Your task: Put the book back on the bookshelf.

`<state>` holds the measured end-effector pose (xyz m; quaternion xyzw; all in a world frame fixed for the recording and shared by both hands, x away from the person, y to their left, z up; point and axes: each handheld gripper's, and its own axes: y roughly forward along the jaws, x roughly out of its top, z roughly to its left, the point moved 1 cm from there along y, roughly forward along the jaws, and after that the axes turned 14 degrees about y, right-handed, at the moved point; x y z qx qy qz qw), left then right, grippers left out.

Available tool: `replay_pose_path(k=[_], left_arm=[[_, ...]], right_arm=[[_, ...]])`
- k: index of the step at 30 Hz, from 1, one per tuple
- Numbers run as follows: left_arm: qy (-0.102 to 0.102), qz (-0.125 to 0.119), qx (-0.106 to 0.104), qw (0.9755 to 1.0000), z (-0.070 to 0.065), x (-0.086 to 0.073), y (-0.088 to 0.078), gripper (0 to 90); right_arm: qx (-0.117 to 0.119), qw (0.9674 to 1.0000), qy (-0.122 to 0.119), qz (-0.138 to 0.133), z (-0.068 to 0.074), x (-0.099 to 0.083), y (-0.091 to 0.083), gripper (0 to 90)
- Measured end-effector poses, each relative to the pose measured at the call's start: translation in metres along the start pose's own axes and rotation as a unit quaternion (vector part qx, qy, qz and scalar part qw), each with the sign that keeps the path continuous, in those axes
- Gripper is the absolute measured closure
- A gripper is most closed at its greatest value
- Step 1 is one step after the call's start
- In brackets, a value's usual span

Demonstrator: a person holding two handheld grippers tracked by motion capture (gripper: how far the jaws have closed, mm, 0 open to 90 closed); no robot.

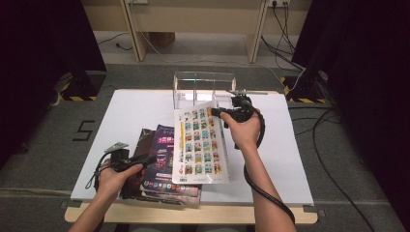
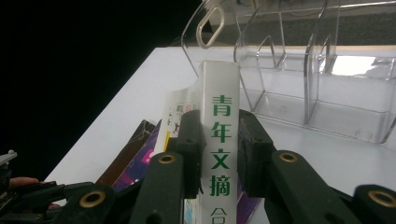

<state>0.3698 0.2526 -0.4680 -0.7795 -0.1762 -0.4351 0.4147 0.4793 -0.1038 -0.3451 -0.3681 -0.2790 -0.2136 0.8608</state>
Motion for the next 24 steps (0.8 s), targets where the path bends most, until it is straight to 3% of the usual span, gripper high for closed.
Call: replay_pose_path(k=[14,24], left_arm=[[-0.003,-0.005,-0.002,1.0000,0.001,0.002,-0.002,44.8],[-0.006,-0.004,-0.004,1.0000,0.001,0.001,-0.002,44.8]], right_arm=[[-0.034,0.9984,-0.024,-0.039,0.007,0.014,-0.021,74.1],[-0.074,0.9937,-0.039,-0.074,0.009,0.029,-0.039,74.1]])
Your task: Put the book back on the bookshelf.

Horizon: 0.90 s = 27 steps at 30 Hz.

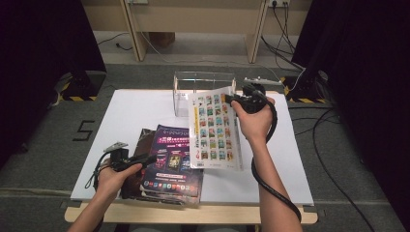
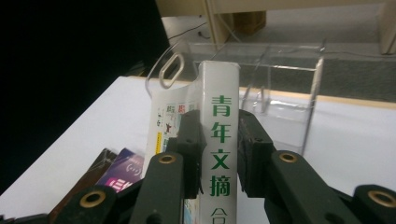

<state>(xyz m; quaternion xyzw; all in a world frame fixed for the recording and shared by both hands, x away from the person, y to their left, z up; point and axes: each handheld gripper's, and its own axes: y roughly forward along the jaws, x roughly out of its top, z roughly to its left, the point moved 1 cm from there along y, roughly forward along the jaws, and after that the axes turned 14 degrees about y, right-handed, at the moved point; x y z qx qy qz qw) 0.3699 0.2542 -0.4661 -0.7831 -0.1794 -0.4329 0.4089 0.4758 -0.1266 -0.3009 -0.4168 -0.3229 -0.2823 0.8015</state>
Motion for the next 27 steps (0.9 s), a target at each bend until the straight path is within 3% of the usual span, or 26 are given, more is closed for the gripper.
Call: replay_pose_path(k=[6,10,18,27], left_arm=[[-0.008,-0.003,-0.003,1.0000,0.001,0.000,0.000,44.8],[-0.009,-0.003,-0.001,1.0000,0.001,0.000,0.000,44.8],[-0.013,-0.005,-0.002,0.9999,0.002,0.001,-0.001,44.7],[-0.011,-0.005,-0.002,0.9999,0.001,0.001,-0.001,44.6]], right_arm=[[-0.021,0.9996,-0.005,-0.020,-0.003,0.010,-0.010,74.1],[-0.023,0.9992,0.008,-0.033,-0.007,0.014,-0.015,74.1],[-0.027,0.9983,0.010,-0.051,-0.010,0.022,-0.020,74.1],[-0.051,0.9962,0.018,-0.069,-0.020,0.029,-0.029,74.2]])
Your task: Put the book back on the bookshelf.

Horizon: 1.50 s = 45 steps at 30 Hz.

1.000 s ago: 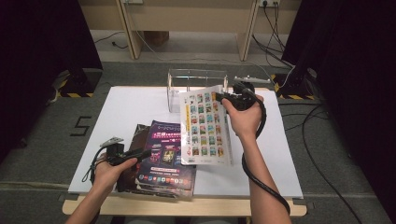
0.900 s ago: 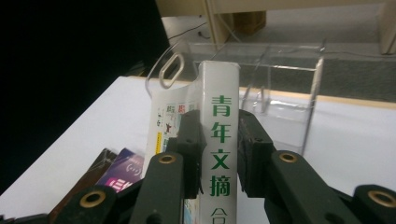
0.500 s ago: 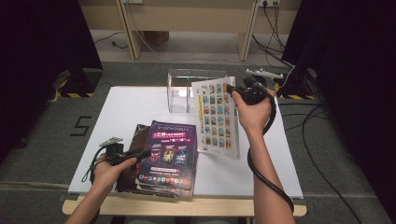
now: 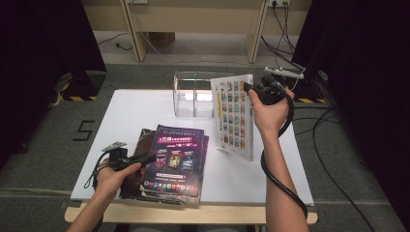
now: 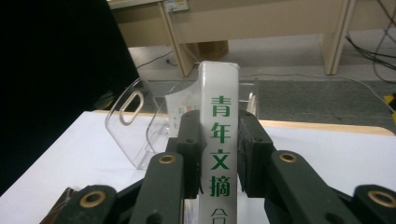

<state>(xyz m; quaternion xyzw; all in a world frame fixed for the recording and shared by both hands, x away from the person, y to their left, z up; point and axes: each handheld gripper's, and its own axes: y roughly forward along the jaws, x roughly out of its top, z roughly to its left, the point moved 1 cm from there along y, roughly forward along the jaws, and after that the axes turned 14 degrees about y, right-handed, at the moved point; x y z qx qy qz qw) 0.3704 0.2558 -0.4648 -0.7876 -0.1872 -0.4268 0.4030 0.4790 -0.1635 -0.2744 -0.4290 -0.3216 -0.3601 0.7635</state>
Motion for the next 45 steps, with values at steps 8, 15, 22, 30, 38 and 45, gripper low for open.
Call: replay_pose_path(k=[8,15,22,30,38,45], left_arm=[[0.000,0.003,-0.001,1.0000,0.000,-0.001,0.001,44.5],[-0.001,0.002,0.000,1.0000,0.001,-0.002,0.000,44.4],[-0.001,-0.001,0.001,1.0000,0.002,0.000,-0.001,44.4],[-0.002,0.003,0.000,1.0000,0.004,-0.002,0.001,44.4],[-0.004,0.003,0.001,1.0000,0.005,-0.003,0.000,44.4],[-0.005,0.005,-0.001,1.0000,0.004,-0.003,0.001,44.3]], right_arm=[[-0.023,0.9996,0.006,-0.015,-0.006,0.008,0.001,74.2],[-0.021,0.9996,0.007,-0.019,-0.001,0.013,0.006,74.2],[-0.016,0.9994,0.009,-0.029,0.007,0.022,0.012,74.2],[-0.018,0.9988,0.010,-0.044,0.016,0.032,0.022,74.2],[-0.019,0.9981,0.018,-0.055,0.016,0.038,0.033,74.2],[-0.025,0.9979,0.022,-0.055,0.014,0.044,0.043,74.2]])
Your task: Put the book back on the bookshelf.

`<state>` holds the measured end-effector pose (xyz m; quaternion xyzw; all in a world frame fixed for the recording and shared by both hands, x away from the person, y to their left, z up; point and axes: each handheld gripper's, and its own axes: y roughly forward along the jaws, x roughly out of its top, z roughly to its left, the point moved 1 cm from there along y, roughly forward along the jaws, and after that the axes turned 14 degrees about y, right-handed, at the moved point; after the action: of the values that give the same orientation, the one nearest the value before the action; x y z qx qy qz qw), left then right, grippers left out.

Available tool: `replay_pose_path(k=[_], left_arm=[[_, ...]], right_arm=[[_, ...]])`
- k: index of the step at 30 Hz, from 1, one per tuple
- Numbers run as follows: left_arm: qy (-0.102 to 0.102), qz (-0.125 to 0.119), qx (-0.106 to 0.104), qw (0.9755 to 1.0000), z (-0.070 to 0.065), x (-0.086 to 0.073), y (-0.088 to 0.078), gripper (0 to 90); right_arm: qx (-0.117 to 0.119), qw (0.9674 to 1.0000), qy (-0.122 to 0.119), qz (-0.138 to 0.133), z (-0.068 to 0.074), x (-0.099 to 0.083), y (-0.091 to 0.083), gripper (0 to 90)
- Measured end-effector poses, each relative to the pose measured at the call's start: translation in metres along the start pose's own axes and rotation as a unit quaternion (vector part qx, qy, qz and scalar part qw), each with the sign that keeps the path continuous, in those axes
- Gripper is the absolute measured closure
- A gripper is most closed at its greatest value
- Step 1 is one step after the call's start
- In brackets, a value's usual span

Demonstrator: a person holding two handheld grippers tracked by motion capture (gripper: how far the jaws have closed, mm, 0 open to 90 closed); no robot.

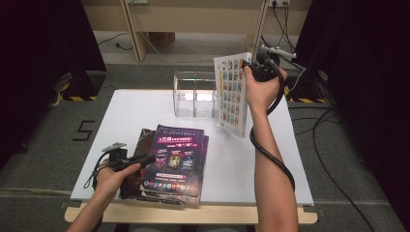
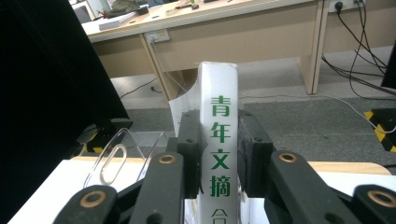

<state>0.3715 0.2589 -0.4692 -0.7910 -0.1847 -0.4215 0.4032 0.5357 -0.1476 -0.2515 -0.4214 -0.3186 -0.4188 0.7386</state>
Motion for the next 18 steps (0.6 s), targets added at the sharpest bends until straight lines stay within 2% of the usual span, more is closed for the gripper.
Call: replay_pose_path(k=[3,11,18], left_arm=[[-0.001,-0.004,0.003,1.0000,0.002,0.002,-0.002,44.3],[-0.004,-0.002,0.004,1.0000,0.004,0.000,-0.002,44.4],[-0.003,-0.002,0.003,1.0000,0.003,0.000,-0.001,44.6]], right_arm=[[-0.002,1.0000,-0.006,0.002,0.003,0.002,0.007,74.2],[-0.005,1.0000,-0.005,-0.001,0.006,0.008,0.016,74.2],[-0.003,0.9999,-0.006,-0.014,0.004,0.010,0.023,74.2]])
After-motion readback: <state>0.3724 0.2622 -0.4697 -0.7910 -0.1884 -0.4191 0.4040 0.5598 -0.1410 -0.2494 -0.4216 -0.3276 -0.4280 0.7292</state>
